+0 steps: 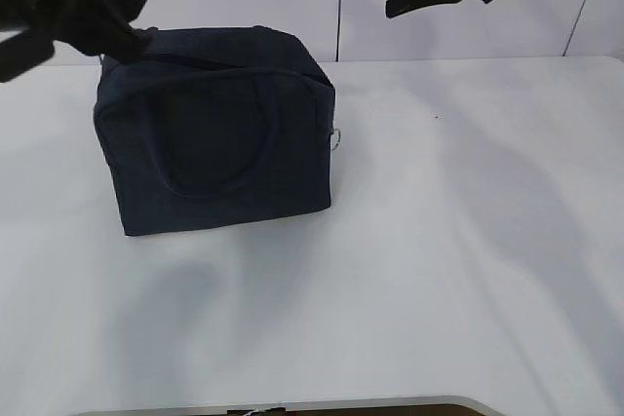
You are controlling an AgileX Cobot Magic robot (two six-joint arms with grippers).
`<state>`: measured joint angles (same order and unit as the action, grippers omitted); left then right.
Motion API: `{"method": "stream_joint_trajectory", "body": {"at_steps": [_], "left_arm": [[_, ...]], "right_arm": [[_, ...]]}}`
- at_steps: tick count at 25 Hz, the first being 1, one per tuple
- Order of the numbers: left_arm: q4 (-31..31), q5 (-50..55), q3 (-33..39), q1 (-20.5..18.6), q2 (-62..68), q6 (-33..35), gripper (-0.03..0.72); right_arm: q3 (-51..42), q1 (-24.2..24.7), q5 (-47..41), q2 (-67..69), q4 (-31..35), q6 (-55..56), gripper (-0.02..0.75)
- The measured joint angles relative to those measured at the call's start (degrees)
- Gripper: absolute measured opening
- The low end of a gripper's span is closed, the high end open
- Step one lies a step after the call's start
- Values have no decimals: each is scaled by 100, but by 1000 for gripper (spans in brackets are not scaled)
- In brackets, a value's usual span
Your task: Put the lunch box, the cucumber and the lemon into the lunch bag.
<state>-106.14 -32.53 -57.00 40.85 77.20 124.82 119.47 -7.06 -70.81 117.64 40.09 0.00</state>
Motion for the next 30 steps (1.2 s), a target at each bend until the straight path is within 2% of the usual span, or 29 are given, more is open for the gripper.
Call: {"method": "stream_joint_trajectory", "body": {"at_steps": [12, 18, 22, 30], "left_arm": [[-24, 395, 0, 0, -1064, 63, 398], [-24, 556, 0, 0, -1231, 21, 398], [-24, 556, 0, 0, -1282, -80, 398], [-24, 556, 0, 0, -1282, -121, 398]], "right_arm": [[0, -123, -61, -495, -396, -508, 408], [-15, -123, -72, -888, -1155, -912, 408], [-390, -123, -82, -1309, -1662, -1040, 408], [-1641, -123, -93, -2418, -2218, -1443, 408]]}}
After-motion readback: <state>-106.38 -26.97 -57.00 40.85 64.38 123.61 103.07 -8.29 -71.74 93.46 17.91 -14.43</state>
